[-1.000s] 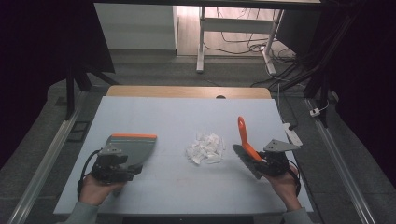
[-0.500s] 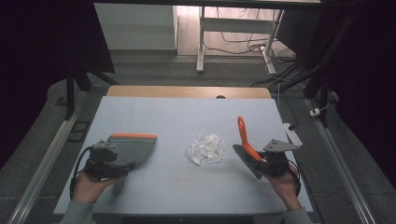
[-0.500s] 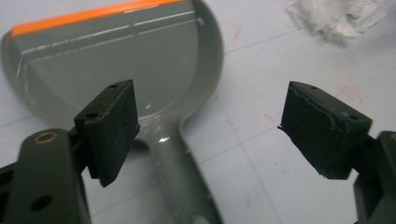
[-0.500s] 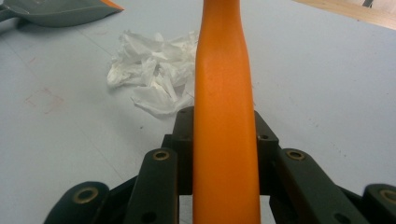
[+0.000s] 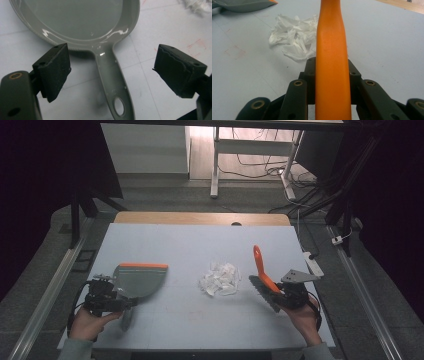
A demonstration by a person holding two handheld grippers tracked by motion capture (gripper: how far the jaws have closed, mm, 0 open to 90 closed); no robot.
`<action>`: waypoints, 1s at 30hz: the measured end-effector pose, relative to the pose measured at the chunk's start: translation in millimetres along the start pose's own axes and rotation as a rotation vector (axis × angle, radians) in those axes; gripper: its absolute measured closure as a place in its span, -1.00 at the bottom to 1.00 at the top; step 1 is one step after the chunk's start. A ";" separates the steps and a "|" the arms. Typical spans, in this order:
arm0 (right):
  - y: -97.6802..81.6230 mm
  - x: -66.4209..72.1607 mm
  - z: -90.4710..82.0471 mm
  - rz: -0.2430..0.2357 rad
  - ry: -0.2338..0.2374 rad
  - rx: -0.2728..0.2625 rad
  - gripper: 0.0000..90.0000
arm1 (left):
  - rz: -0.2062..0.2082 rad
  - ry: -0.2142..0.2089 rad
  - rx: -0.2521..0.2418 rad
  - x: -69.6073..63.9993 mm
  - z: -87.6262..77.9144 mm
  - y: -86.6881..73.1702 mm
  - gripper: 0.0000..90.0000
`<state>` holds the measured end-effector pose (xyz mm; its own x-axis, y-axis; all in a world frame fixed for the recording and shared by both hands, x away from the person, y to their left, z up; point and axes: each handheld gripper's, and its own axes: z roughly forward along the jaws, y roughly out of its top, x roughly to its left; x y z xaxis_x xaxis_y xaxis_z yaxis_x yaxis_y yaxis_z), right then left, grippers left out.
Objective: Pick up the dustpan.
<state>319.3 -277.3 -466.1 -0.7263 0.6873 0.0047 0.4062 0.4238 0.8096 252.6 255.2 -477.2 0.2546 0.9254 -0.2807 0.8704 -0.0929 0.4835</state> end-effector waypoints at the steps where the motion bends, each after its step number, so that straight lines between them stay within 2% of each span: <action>1: -0.1 0.0 0.1 0.000 0.000 0.001 0.57 | -0.006 -0.003 0.006 0.7 1.2 -0.3 -0.68; 20: -1.4 1.4 3.0 -0.009 -0.002 0.016 0.57 | -0.052 -0.023 0.101 6.8 31.4 -6.5 -0.63; 26: -1.1 1.6 3.0 -0.011 -0.002 0.016 0.57 | -0.067 -0.031 0.100 8.0 38.0 -7.3 -0.57; 30: -1.1 1.7 3.2 -0.011 -0.003 0.016 0.57 | -0.081 -0.028 0.089 8.4 41.4 -7.6 -0.45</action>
<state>319.3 -274.7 -468.8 -0.7292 0.6843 -0.0062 0.4070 0.4409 0.7999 265.5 248.5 -517.6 0.1926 0.9207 -0.3394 0.9221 -0.0515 0.3836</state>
